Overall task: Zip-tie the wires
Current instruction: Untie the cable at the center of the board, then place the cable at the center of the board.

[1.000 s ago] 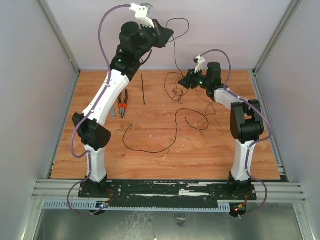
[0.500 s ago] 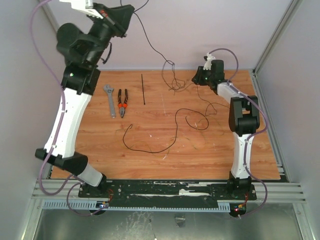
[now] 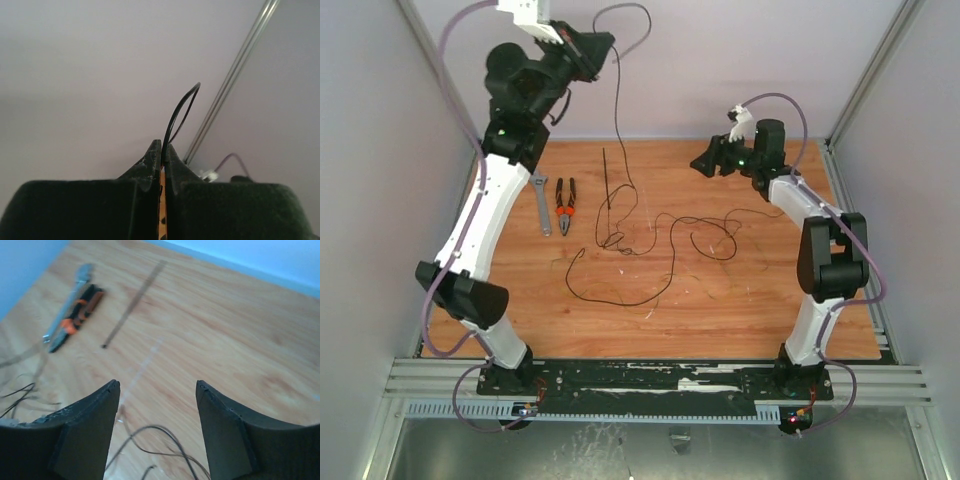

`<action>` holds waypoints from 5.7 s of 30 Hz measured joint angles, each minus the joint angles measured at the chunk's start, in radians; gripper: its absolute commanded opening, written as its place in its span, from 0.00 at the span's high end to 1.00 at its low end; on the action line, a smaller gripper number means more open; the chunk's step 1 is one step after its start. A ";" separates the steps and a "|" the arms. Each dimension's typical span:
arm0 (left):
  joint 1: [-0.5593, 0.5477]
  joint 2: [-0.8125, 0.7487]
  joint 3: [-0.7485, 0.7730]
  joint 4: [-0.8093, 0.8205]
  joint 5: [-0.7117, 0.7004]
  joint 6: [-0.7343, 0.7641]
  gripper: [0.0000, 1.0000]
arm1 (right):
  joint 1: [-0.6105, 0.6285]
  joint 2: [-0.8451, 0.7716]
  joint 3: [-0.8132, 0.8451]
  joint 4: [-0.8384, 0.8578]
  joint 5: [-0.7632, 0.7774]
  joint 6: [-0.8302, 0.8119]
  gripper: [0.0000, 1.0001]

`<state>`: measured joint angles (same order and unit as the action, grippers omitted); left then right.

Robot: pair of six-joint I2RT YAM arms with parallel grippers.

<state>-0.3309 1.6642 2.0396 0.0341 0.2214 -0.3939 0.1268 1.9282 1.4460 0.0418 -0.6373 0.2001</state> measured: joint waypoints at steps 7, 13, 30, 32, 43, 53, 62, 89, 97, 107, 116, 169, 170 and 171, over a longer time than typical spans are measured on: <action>0.001 0.051 -0.084 -0.021 0.002 -0.014 1.00 | 0.116 -0.042 -0.035 0.127 -0.212 -0.065 0.27; 0.001 0.035 -0.084 0.014 0.005 -0.023 1.00 | 0.171 0.040 -0.032 0.153 -0.244 -0.086 0.24; 0.000 0.008 -0.084 0.037 0.017 -0.034 1.00 | 0.197 0.181 0.074 0.143 -0.026 -0.064 0.63; 0.000 0.006 -0.084 0.040 0.015 -0.034 1.00 | 0.200 0.182 0.077 0.141 -0.021 -0.065 0.78; 0.017 -0.066 -0.103 0.022 -0.142 0.010 1.00 | 0.155 0.122 -0.023 0.070 0.012 -0.093 1.00; 0.199 -0.223 -0.159 -0.052 -0.414 0.105 1.00 | -0.139 -0.039 0.135 -0.174 0.457 -0.116 1.00; 0.251 -0.301 -0.189 -0.068 -0.533 0.169 1.00 | -0.195 -0.091 0.124 -0.265 1.012 -0.190 1.00; 0.257 -0.402 -0.610 0.061 -0.126 -0.041 1.00 | -0.251 -0.216 -0.120 -0.187 0.428 -0.084 0.26; 0.257 -0.422 -0.608 0.101 -0.062 -0.093 1.00 | -0.116 -0.359 -0.227 0.036 0.237 0.022 0.23; 0.171 -0.314 -0.486 0.196 0.039 -0.211 1.00 | 0.137 -0.250 -0.267 0.116 0.211 0.132 0.17; 0.047 -0.194 -0.380 0.247 0.026 -0.233 1.00 | 0.192 -0.192 -0.349 0.288 0.200 0.208 0.08; -0.071 -0.527 -0.672 0.120 -0.419 -0.029 1.00 | 0.244 -0.298 -0.274 -0.153 0.417 0.006 1.00; -0.071 -0.571 -0.757 0.137 -0.429 -0.037 1.00 | 0.245 -0.324 -0.275 -0.219 0.437 -0.014 1.00; -0.071 -0.618 -0.844 0.147 -0.439 -0.050 1.00 | 0.246 -0.348 -0.278 -0.272 0.467 -0.031 1.00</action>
<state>-0.4015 1.0466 1.1954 0.1810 -0.2180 -0.4438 0.3725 1.5803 1.1675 -0.2298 -0.1703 0.1696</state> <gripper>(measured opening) 0.033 0.003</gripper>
